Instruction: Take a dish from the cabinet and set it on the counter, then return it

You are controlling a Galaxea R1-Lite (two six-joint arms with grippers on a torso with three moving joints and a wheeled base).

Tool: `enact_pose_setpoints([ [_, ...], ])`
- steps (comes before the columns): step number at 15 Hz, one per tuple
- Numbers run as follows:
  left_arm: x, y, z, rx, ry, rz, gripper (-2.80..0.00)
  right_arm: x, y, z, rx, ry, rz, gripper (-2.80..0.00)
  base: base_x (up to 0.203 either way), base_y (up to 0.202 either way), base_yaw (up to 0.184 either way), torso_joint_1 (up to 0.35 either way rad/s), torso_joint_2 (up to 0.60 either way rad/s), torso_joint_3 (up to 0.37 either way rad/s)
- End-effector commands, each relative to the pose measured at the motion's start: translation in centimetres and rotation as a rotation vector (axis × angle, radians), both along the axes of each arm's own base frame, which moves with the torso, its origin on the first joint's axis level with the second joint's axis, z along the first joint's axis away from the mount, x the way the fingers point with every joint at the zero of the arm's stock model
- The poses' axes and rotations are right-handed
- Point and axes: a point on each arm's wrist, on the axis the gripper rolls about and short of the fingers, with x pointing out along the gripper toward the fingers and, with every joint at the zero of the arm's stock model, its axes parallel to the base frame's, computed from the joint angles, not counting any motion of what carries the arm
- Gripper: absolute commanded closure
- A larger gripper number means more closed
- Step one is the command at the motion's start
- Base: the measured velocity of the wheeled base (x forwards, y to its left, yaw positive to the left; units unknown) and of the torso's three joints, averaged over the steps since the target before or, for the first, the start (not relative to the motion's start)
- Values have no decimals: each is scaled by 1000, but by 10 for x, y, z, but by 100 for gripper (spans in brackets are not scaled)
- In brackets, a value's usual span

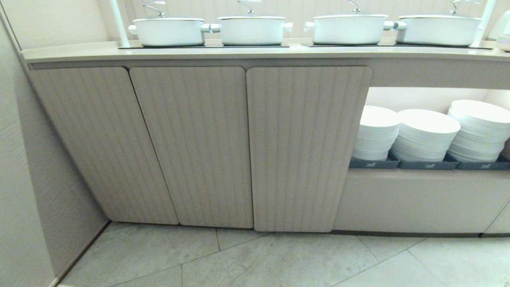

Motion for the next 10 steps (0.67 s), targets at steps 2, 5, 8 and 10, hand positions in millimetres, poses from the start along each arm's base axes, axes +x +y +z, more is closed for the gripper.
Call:
enact_pose_setpoints([
  [2, 0, 0, 0, -1, -1, 0, 0, -13, -1, -6, 20, -53, 43, 0, 0, 0, 0, 0, 0, 0],
  [5, 0, 0, 0, -1, -1, 0, 0, -14, -1, -13, 19, 23, -3, 0, 0, 0, 0, 0, 0, 0],
  [8, 0, 0, 1, -1, -2, 0, 0, -20, -1, -16, 27, -20, -46, 0, 0, 0, 0, 0, 0, 0],
  [10, 0, 0, 0, -1, -2, 0, 0, -25, 0, -16, 31, -86, -59, 0, 0, 0, 0, 0, 0, 0],
])
